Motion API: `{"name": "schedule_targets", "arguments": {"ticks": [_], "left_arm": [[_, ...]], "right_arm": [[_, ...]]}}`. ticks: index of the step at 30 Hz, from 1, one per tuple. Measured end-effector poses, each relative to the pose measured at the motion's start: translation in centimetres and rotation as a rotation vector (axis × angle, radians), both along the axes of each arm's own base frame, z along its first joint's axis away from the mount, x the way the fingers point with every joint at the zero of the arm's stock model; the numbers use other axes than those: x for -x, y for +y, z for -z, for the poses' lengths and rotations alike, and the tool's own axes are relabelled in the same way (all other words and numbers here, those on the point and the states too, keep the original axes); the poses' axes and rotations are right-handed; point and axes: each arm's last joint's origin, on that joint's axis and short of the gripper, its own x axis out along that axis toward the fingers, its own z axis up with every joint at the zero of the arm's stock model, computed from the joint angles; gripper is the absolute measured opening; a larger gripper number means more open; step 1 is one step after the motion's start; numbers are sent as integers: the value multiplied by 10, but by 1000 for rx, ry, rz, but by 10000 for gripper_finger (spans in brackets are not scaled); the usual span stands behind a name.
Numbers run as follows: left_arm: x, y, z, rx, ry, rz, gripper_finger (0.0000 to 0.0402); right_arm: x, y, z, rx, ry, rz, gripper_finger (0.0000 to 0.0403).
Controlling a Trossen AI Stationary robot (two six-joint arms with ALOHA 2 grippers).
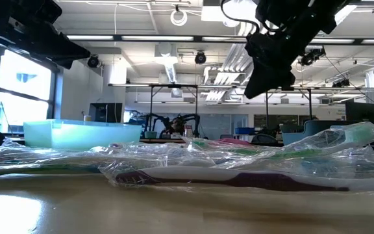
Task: Pick & Place Toothbrushes
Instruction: Put the purple toothbrush to the dark blue bin bin
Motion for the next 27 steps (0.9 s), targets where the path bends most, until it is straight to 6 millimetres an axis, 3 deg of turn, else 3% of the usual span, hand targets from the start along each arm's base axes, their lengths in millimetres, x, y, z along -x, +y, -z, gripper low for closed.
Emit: {"name": "schedule_targets", "arguments": {"ticks": [13,27], "left_arm": [[1,0,3,23,35,-4,50],[2,0,8,28,83,-5,50]], "right_arm": [[1,22,11,-40,27,33,75],[8,36,17,-226,70,231,75]]}}
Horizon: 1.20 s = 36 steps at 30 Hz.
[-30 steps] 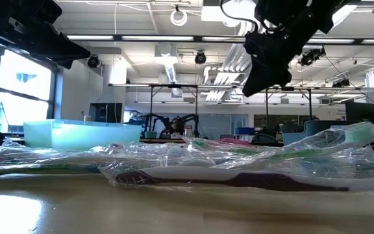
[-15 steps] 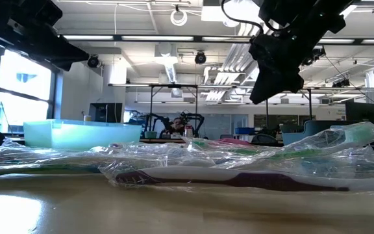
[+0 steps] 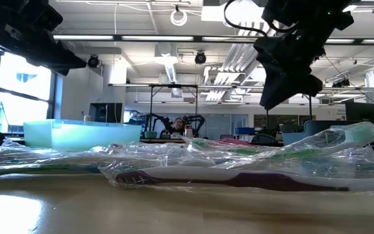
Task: Pick & Place Toothbrushes
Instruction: Put the purple toothbrush to the dark blue bin bin
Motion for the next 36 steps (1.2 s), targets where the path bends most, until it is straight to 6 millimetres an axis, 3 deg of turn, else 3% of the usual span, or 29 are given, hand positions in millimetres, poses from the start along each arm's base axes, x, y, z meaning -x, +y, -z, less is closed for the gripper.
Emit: {"name": "schedule_targets", "arguments": {"ticks": [13,19,27,36], "left_arm": [[0,0,0,4,5,-1,50],[1,0,3,28,28,-7,50],[2,0,6,32,61,-7,50],[2,0,8,31,86,-7,50]], "right_arm": [[10,5,6,-53,73,248,79],[18,5,13,-104,167,369,123],[11,6,35,-177,243,521,198],[6,6,54,-174,337,535,201]]}}
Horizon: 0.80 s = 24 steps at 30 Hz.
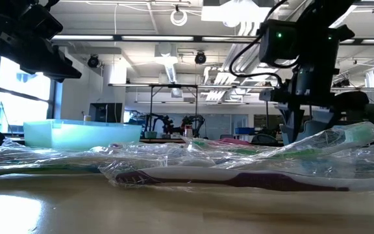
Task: Pick & Place Toothbrushes
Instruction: Put the purple toothbrush to the dark blue bin bin
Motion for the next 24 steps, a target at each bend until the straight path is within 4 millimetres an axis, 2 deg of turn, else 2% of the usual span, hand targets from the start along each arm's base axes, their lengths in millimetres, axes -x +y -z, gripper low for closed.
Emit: {"name": "schedule_targets", "arguments": {"ticks": [16,24], "left_arm": [[0,0,0,-1,2,1,50],[0,0,0,0,4,0,50]], "right_arm": [[-1,-2,7,67,39,34,196],[-7,-3,29,85,126,32,192]]}}
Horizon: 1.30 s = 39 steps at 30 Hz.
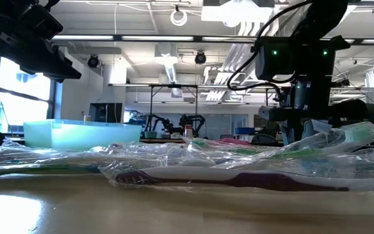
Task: Pick & Place Toothbrushes
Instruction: Put the purple toothbrush to the dark blue bin bin
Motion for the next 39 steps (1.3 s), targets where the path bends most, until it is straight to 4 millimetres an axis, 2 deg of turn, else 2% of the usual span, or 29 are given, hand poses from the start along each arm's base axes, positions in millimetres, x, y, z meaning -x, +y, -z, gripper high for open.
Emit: {"name": "schedule_targets", "arguments": {"ticks": [5,14,17,27,39], "left_arm": [[0,0,0,0,-1,0,50],[0,0,0,0,-2,0,50],[0,0,0,0,-3,0,50],[0,0,0,0,-3,0,50],[0,0,0,0,-3,0,50]], "right_arm": [[-2,0,5,-4,6,-7,159],[-3,0,4,3,1,-36,41],[-3,0,4,7,6,-63,15],[-5,-1,-1,23,-38,-105,10],[-8,-2,-50,129,-310,-235,8]]}}
